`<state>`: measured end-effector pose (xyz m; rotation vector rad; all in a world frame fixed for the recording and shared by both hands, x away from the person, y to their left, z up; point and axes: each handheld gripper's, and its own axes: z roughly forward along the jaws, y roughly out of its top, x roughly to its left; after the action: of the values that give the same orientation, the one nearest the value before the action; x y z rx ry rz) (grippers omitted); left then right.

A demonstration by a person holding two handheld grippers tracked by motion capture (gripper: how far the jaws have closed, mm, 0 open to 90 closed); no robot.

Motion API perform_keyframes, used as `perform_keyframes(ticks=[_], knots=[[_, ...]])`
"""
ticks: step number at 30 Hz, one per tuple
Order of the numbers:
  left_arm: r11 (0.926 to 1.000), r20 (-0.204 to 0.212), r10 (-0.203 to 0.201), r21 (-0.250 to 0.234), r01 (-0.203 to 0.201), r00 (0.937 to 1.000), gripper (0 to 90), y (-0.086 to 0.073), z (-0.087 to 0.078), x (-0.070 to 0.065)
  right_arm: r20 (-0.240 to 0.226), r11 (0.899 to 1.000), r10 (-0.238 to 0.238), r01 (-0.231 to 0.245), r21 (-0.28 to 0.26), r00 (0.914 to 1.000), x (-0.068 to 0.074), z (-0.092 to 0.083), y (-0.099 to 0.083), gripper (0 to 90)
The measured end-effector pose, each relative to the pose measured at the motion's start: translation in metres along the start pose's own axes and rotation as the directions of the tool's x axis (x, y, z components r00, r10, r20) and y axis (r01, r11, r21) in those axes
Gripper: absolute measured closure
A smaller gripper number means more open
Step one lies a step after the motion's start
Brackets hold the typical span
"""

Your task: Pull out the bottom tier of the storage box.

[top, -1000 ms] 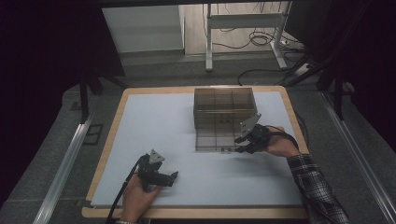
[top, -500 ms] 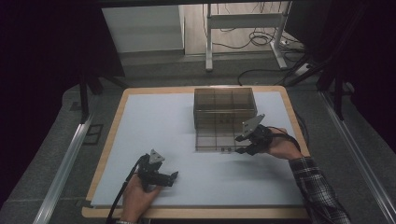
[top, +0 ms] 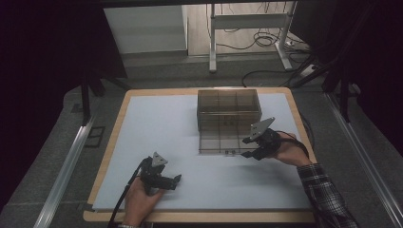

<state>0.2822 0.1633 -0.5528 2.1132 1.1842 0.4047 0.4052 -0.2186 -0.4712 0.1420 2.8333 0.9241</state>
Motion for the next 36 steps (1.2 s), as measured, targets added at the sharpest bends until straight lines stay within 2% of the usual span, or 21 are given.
perform_keyframes(ticks=[18, 25, 36], knots=[[1.0000, 0.000, 0.000, 0.000, 0.000, 1.0000, 0.0, 0.000, 0.000, 0.000, 0.054, 0.997, 0.066, -0.064, -0.033, 0.9964, 0.012, -0.011, -0.010, 32.2], [1.0000, -0.001, 0.000, 0.001, 0.000, 1.0000, 0.0, 0.000, 0.000, 0.000, 0.081, 0.993, 0.107, -0.103, -0.051, 0.9909, 0.018, -0.015, -0.017, 28.0], [1.0000, -0.002, -0.003, -0.002, 0.003, 1.0000, 0.0, 0.000, 0.000, 0.000, 0.122, 0.988, 0.145, -0.137, -0.071, 0.9818, 0.032, -0.016, -0.025, 21.5]])
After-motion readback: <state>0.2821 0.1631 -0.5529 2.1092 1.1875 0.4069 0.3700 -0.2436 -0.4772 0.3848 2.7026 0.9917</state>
